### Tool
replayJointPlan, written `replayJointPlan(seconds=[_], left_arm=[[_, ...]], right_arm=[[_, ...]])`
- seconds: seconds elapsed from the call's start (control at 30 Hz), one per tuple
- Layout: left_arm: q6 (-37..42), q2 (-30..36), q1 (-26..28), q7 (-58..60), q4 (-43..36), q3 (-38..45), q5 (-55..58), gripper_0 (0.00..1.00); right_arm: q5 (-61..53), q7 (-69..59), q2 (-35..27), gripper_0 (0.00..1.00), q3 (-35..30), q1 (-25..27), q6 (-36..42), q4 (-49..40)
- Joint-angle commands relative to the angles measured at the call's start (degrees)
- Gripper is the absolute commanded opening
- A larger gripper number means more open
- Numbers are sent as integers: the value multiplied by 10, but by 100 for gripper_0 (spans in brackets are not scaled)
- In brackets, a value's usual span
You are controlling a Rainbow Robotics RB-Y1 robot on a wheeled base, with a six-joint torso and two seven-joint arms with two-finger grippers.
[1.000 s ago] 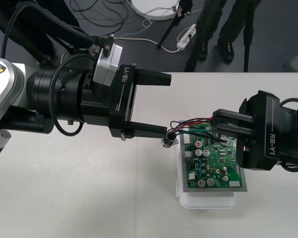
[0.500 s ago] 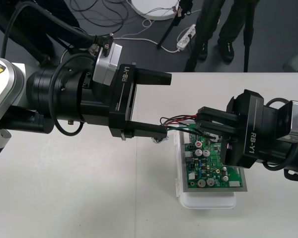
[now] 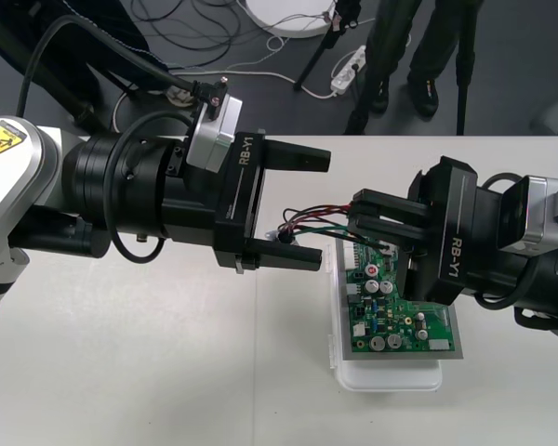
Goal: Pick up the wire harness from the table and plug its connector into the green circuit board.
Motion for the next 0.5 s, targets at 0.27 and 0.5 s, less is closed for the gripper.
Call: replayJointPlan(seconds=[0.27,0.5], left_arm=[[26,5,-23,-48,-5,-7,16,100],[27,5,-22,-48,-6,-7,19,100]], right_arm=[[-21,-1,7,0,38,-33,15,-20],[-21,-9,7,0,51,-45,26,-20]])
